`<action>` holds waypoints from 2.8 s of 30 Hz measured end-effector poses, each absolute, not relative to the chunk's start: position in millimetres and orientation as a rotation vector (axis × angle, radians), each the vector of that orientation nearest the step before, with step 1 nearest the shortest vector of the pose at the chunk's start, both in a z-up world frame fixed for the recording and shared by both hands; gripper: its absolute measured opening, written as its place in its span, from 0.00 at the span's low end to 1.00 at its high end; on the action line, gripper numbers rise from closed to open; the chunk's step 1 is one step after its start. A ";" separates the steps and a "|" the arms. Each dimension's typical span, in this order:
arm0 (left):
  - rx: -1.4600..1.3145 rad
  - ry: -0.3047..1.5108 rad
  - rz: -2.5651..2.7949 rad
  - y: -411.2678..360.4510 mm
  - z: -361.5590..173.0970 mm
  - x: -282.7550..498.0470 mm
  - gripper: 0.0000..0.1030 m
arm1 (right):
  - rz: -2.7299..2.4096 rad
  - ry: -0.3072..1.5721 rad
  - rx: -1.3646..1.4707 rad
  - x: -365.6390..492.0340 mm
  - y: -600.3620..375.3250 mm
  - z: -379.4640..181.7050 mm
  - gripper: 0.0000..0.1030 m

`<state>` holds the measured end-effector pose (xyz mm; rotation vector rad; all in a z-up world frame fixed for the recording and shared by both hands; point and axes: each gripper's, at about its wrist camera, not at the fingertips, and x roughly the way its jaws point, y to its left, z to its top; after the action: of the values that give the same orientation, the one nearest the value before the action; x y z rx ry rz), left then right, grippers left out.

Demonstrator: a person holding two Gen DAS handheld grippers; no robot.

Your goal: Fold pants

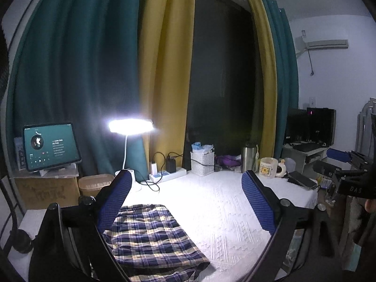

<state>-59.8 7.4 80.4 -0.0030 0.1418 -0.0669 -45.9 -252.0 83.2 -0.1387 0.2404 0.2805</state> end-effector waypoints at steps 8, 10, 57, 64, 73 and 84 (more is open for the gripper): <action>-0.021 0.112 -0.053 10.6 84.3 -64.9 0.93 | 0.264 0.189 -0.151 -57.2 -247.0 94.7 0.82; -0.023 0.097 -0.043 12.0 86.4 -67.3 0.93 | 0.264 0.179 -0.150 -58.7 -246.1 97.3 0.82; -0.057 -0.047 0.097 54.3 107.9 -96.0 0.99 | 0.246 0.054 -0.139 -73.1 -200.7 143.8 0.99; -0.066 -0.041 0.104 59.6 106.6 -96.2 0.99 | 0.264 0.084 -0.154 -63.7 -192.4 138.7 0.99; -0.070 -0.032 0.098 59.1 106.2 -95.7 0.99 | 0.266 0.095 -0.160 -59.9 -191.0 136.7 0.99; -0.068 -0.021 0.090 56.9 106.4 -94.5 0.99 | 0.267 0.095 -0.159 -59.6 -191.4 137.0 0.99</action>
<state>-94.5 56.9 106.4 -0.0682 -0.0209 0.0897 -59.6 -191.4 137.0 -0.1590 0.0948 0.2671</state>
